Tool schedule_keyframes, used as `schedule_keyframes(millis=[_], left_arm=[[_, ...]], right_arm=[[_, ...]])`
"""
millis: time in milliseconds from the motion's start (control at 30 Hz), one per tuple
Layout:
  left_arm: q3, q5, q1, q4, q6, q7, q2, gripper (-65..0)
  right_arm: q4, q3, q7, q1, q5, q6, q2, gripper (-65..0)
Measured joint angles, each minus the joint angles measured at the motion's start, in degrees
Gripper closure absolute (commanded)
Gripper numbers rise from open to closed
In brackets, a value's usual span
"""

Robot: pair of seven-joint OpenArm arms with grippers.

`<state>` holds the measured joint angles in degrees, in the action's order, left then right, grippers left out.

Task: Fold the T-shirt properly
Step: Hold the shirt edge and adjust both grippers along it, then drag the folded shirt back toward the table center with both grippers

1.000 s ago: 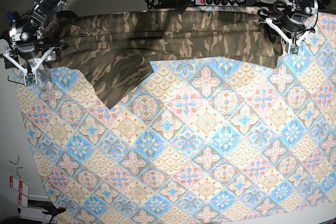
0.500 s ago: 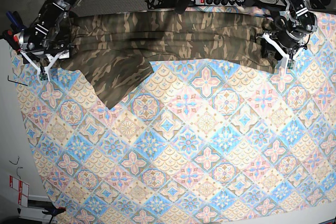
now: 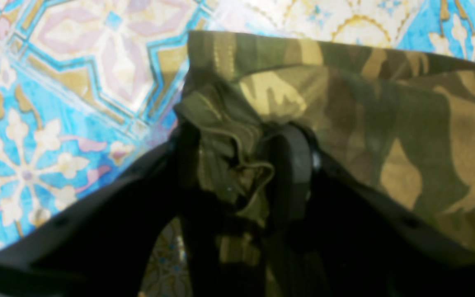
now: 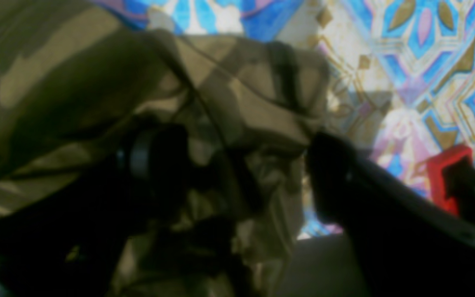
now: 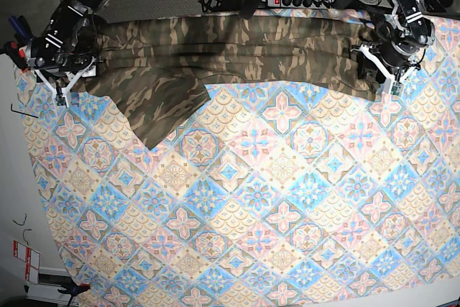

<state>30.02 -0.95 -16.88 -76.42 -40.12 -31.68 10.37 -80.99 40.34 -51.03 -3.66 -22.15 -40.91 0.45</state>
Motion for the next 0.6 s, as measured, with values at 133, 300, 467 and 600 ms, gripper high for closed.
schedule_keyframes(millis=[133, 300, 467, 600], left_arm=[[-4.20, 0.85, -0.90, -0.02, 0.98, 1.27, 1.16, -22.5], [-4.66, 0.83, -0.55, -0.02, 0.85, 1.14, 0.74, -9.5], [-4.68, 0.46, 0.20, 0.17, 0.66, 0.26, 0.61, -9.3], [-4.68, 0.66, 0.20, 0.35, 0.44, 0.48, 0.81, -9.3]], right_arm=[[0.39, -0.24, -0.04, 0.04, 0.63, -0.96, -0.61, -10.8], [2.25, -0.31, 0.72, 0.79, 0.68, -0.90, -0.26, -2.1], [3.13, -0.15, -1.44, 2.54, 0.00, -1.33, 0.72, -5.7], [2.54, -0.17, -0.63, 2.36, 0.81, -1.75, 2.01, -12.6]])
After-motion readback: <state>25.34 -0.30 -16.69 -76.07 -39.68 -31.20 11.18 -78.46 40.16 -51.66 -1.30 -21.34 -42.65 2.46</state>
